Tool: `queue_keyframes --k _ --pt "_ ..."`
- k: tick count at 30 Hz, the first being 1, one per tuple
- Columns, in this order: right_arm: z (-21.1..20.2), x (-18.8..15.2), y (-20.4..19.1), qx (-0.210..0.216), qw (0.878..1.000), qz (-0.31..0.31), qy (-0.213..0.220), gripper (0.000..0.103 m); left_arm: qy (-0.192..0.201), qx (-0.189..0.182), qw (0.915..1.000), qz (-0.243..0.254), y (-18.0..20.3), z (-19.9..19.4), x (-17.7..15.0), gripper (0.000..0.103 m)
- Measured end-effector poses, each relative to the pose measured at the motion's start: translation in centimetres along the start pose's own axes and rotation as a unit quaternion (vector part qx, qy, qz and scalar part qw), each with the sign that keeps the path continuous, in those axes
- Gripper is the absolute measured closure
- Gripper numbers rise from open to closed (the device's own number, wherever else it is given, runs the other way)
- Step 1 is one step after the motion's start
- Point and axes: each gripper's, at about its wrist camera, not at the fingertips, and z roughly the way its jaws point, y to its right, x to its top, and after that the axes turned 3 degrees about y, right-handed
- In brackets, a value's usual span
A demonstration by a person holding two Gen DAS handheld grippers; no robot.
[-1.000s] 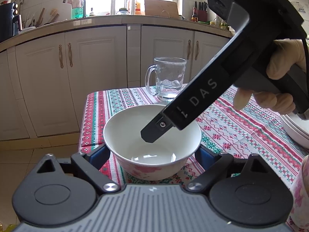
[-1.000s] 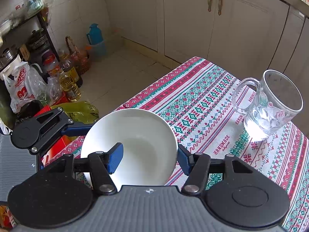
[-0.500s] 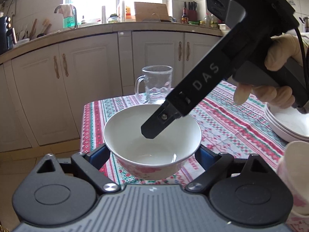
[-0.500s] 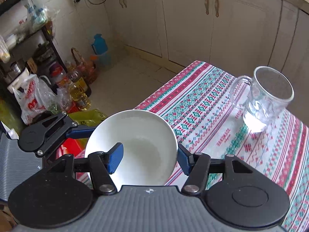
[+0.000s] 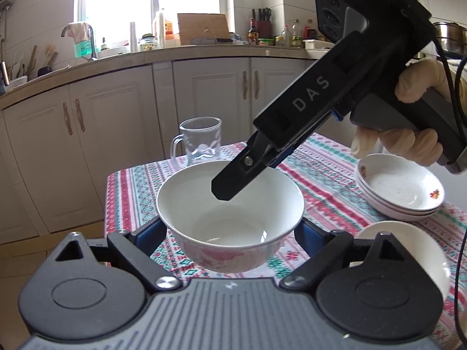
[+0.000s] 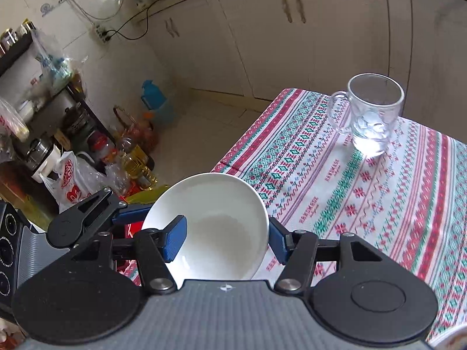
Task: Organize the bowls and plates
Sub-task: 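Lift the white bowl with the right tool and carry it toward the bowl stack, then lower the held bowl with the right tool onto the bowl stack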
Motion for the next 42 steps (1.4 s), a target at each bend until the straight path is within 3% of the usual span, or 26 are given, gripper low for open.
queue_keyframes --k 23,42 --pt "-8.5 -5.9 -1.3 -0.026 0.999 0.002 0.022 0.037 0.001 -0.053 0.9983 0.025 6.1 -3.6 0.6 0.009" --pt "-11.4 -11.3 -1.2 -0.041 0.999 0.02 0.022 0.037 -0.021 -0.085 0.9958 0.029 9.9 -4.7 -0.9 0.009"
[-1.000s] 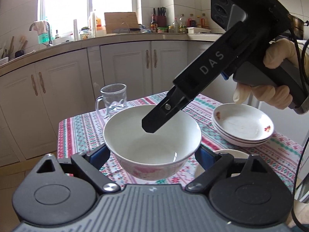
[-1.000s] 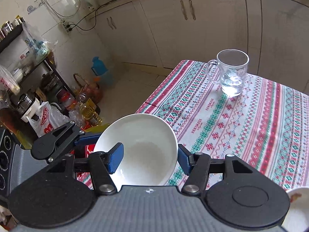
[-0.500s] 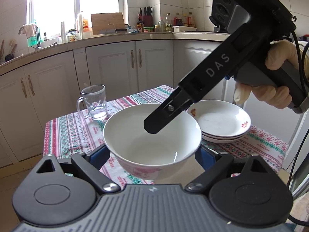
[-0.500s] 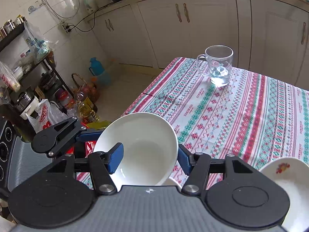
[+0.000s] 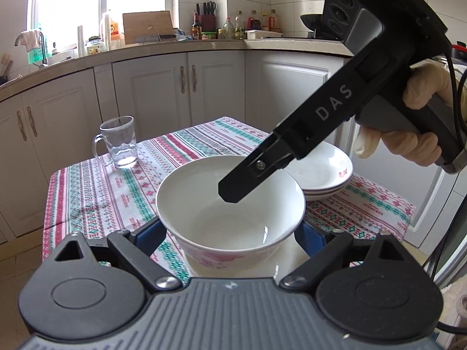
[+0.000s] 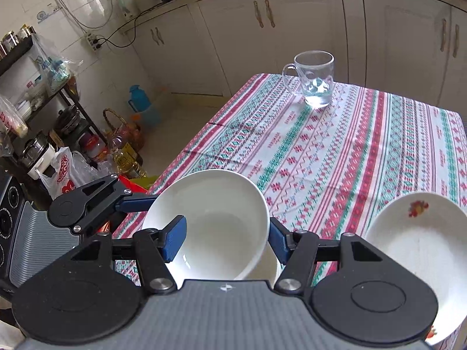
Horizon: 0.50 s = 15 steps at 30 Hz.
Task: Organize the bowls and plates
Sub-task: 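Lower the held bowl with the right tool onto the bowl stack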
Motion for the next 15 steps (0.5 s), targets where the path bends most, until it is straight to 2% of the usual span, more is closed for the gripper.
queue_keyframes --k 15 --pt "0.2 -1.7 0.4 -0.003 1.0 0.002 -0.011 0.037 -0.017 -0.005 0.9998 -0.002 0.8 0.3 -0.5 0.009"
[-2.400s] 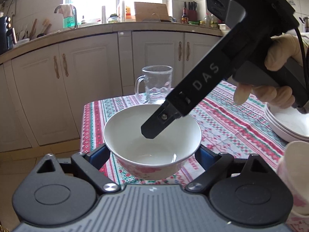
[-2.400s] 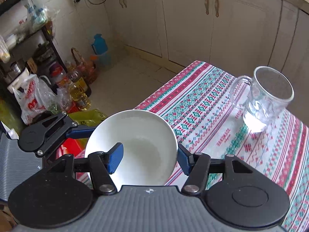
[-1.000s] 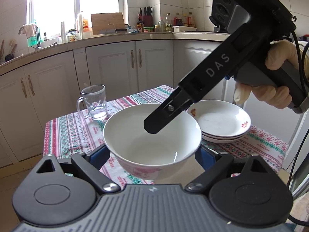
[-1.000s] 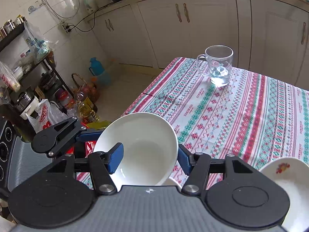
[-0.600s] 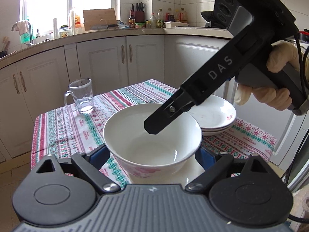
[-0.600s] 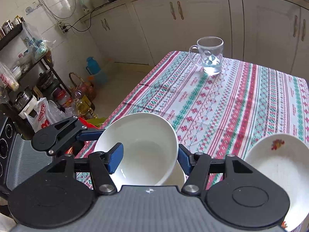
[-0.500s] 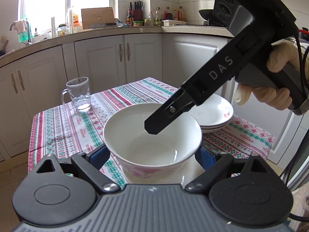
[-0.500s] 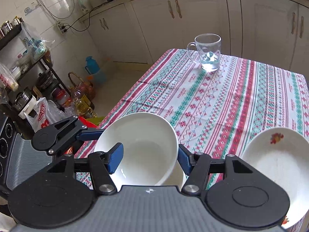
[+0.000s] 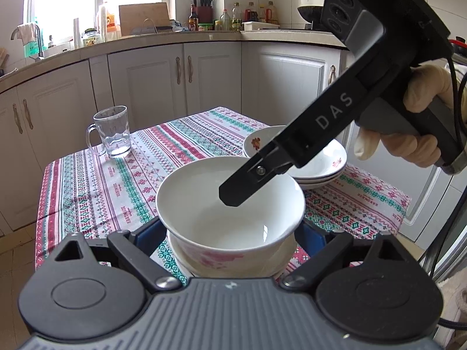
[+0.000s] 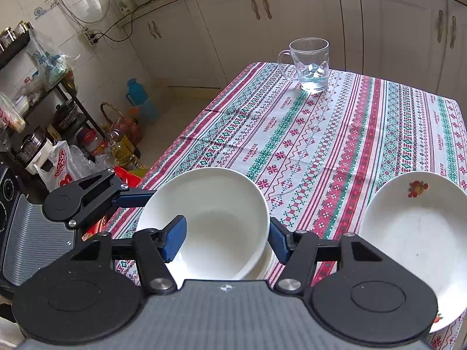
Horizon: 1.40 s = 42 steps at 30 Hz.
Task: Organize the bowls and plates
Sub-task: 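Lower the held bowl with the right tool onto the bowl stack, then open the right tool and withdraw it from the bowl stack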
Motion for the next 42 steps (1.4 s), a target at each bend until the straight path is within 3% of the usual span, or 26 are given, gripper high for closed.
queue_keyframes --k 25,31,34,36,42 --pt "0.8 -0.7 0.4 0.004 1.0 0.005 -0.005 0.035 -0.021 -0.004 0.9998 -0.004 -0.2 1.1 -0.5 0.008" --pt "0.8 -0.9 0.2 0.009 1.0 0.0 -0.001 0.028 -0.021 -0.011 0.9996 -0.014 -0.7 1.0 -0.8 0.005" --pt "0.5 -1.0 0.0 0.01 1.0 -0.007 0.009 0.019 -0.018 -0.007 0.9998 -0.001 -0.6 0.5 -0.8 0.004" --pt "0.1 -1.2 -0.4 -0.002 0.999 -0.028 0.023 0.01 -0.016 -0.008 0.9998 0.008 -0.6 0.1 -0.9 0.004" --pt "-1.6 -2.7 -1.7 -0.018 0.991 -0.116 0.055 0.0 -0.026 -0.004 0.9993 0.026 -1.4 -0.8 -1.7 0.003"
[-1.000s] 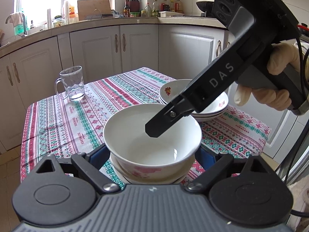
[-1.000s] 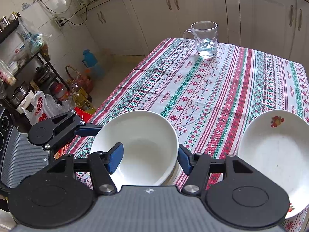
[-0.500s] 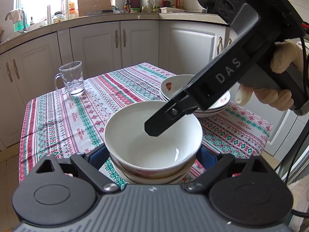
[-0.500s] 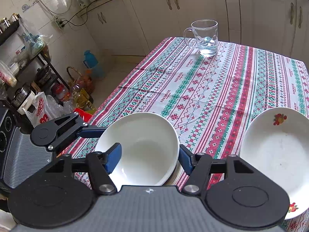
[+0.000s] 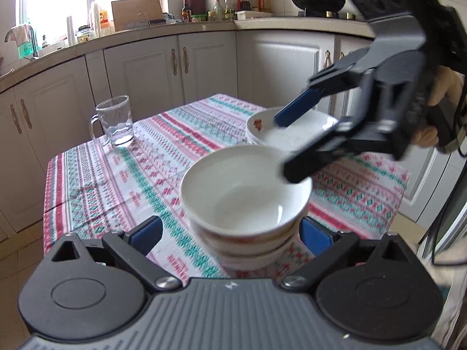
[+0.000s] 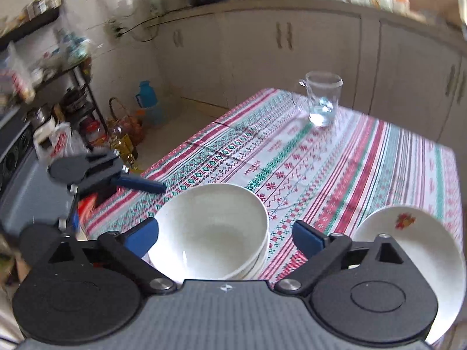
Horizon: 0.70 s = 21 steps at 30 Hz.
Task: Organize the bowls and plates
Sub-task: 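Open the right tool and withdraw it from the bowl stack, then grip the bowl stack rim with the left tool while the right tool grips the opposite rim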
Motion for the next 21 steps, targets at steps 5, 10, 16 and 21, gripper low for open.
queue_keyframes --k 5,10,16,21 --pt "-0.7 -1.9 -1.1 -0.002 0.997 -0.081 -0.007 0.0 -0.033 -0.014 0.9993 0.009 -0.7 0.8 -1.2 0.003" --pt "0.7 -4.1 -1.7 -0.004 0.991 -0.125 -0.039 0.0 -0.051 -0.024 0.9979 0.032 -1.0 2.2 -2.0 0.003" --pt "3.4 -5.5 -1.9 -0.013 0.983 -0.171 -0.063 0.0 -0.054 -0.054 0.9955 0.056 -1.5 3.6 -1.7 0.003" --pt "5.2 -5.5 -1.3 -0.005 0.982 -0.175 -0.072 0.0 -0.063 -0.072 0.9918 0.085 -1.7 4.7 -1.5 0.004"
